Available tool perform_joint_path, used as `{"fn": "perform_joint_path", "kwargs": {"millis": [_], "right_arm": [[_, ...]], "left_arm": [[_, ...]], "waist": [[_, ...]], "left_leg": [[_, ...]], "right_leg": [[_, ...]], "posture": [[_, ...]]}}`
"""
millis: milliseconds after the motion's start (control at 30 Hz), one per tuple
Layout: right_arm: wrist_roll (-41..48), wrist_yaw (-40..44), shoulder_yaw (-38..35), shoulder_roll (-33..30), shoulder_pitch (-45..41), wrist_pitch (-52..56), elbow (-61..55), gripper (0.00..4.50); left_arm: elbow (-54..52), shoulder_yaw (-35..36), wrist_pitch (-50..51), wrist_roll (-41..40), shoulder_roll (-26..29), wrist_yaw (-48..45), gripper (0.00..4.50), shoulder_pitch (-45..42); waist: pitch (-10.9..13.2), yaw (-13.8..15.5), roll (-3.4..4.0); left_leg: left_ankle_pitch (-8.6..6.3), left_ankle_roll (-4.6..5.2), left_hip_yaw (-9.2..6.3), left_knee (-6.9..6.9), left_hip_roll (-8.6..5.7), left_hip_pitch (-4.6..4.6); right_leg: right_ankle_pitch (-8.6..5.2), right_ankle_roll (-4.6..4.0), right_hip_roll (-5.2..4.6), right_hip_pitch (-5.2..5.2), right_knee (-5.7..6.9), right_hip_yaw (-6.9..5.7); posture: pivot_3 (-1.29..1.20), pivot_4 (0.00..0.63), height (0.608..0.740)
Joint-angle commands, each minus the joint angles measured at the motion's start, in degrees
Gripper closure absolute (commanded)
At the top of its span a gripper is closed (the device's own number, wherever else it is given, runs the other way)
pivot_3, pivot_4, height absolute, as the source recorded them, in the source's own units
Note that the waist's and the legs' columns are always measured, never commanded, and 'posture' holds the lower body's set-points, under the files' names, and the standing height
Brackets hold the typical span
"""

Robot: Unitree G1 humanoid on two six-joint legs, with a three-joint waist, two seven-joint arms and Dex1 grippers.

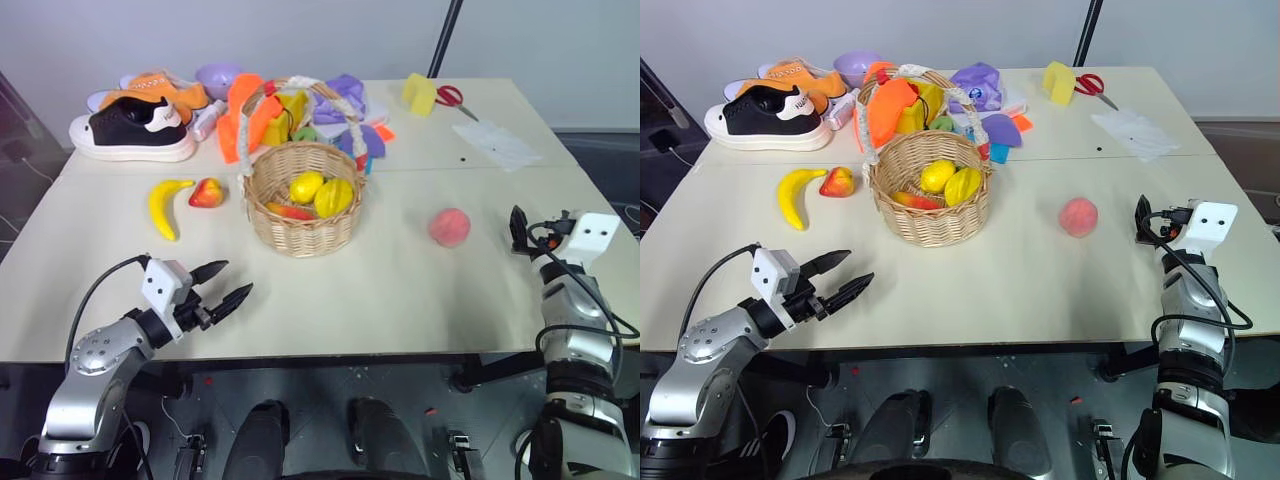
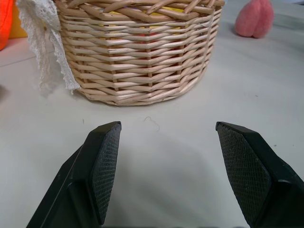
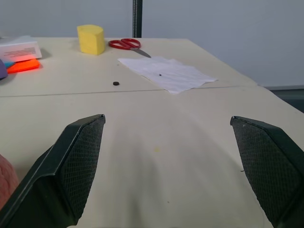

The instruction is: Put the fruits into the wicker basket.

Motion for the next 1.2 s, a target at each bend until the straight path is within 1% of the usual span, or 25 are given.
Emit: {"fn": "perform_joint_path", "kwargs": {"millis": [33, 167, 467, 600, 700, 900, 1000, 1100, 1200], "right_arm": [[0.2, -0.4, -0.2, 0.1, -0.3, -0.1, -2.9, 0.09], [0.3, -0.4, -0.1, 0.2, -0.4, 0.0, -3.0, 0.09], [0.4, -0.2, 0.3, 0.2, -0.2, 0.6, -4.3, 0.09], [1.7, 2.7, 1.4, 0.9, 0.3, 1.2, -6.4, 0.09], [2.3, 3.2, 1.5, 1.4, 0.2, 2.0, -7.4, 0.09], [1.9, 6.0, 2.9, 0.6, 0.5, 2.3, -9.4, 0.09], [2.6, 7.7, 3.5, 0.5, 3.0, 3.4, -14.8, 0.09], [4.5, 9.8, 4.1, -0.2, 9.5, 7.8, -25.6, 0.09], [8.4, 11.1, 3.7, -0.5, 14.9, 13.5, -34.3, 0.09]], "left_arm": [[-0.7, 0.2, -1.7, -0.2, -0.1, -0.5, 1.08, -0.6], [-0.5, 0.6, -1.4, 0.3, 0.1, 0.5, 1.08, -1.3], [0.2, 0.5, -1.9, 0.1, 0.4, -0.6, 1.08, -1.5], [0.0, 0.3, -1.6, 0.1, 0.6, -0.8, 1.08, -2.0], [0.1, 0.2, -1.6, 0.1, 0.6, -1.0, 1.08, -2.4], [0.2, 0.5, -1.9, -0.7, 0.7, -2.4, 1.08, -2.5], [-0.8, 0.9, -2.6, -2.3, 1.1, -5.0, 1.08, -2.1], [-3.0, 2.8, 0.3, -8.9, 2.5, -8.9, 1.08, -3.2], [-2.3, 2.7, 0.9, -10.2, 3.9, -10.3, 1.08, -5.0]], "waist": [[0.0, 0.0, 0.0], [0.0, 0.0, 0.0], [0.0, 0.0, 0.0], [0.0, 0.0, 0.0], [0.0, 0.0, 0.0], [0.0, 0.0, 0.0], [0.0, 0.1, 0.0], [0.0, 0.3, 0.0], [0.0, 0.3, 0.0]], "left_leg": [[0.0, 0.0, 0.0, 0.0, 0.0, 0.0], [0.0, 0.0, 0.0, 0.0, 0.0, 0.0], [0.0, 0.0, 0.0, 0.0, 0.0, 0.0], [0.0, 0.0, 0.0, 0.0, 0.02, 0.0], [0.0, 0.0, 0.0, 0.0, 0.02, 0.0], [0.0, 0.0, 0.0, 0.0, 0.04, 0.0], [0.0, 0.0, -0.01, -0.01, 0.05, 0.0], [0.0, 0.0, -0.04, -0.02, 0.09, -0.03], [0.0, 0.0, -0.07, -0.02, 0.1, -0.05]], "right_leg": [[0.0, 0.0, 0.0, 0.0, 0.0, 0.0], [0.0, 0.0, 0.0, 0.0, 0.0, 0.0], [0.0, 0.0, 0.0, 0.0, 0.0, 0.0], [0.0, 0.0, 0.01, -0.01, 0.0, 0.0], [0.0, 0.01, 0.01, 0.0, 0.0, 0.0], [0.0, 0.0, 0.0, -0.01, 0.0, 0.0], [0.0, 0.0, 0.0, -0.01, 0.0, -0.01], [-0.01, 0.01, 0.0, -0.02, 0.0, -0.02], [-0.02, 0.0, -0.01, -0.03, 0.0, -0.03]], "posture": [[0.0, 0.15, 0.74], [0.0, 0.15, 0.74], [0.0, 0.15, 0.74], [0.0, 0.15, 0.74], [0.0, 0.15, 0.74], [0.0, 0.15, 0.74], [0.0, 0.15, 0.74], [0.0, 0.15, 0.74], [0.0, 0.15, 0.74]]}}
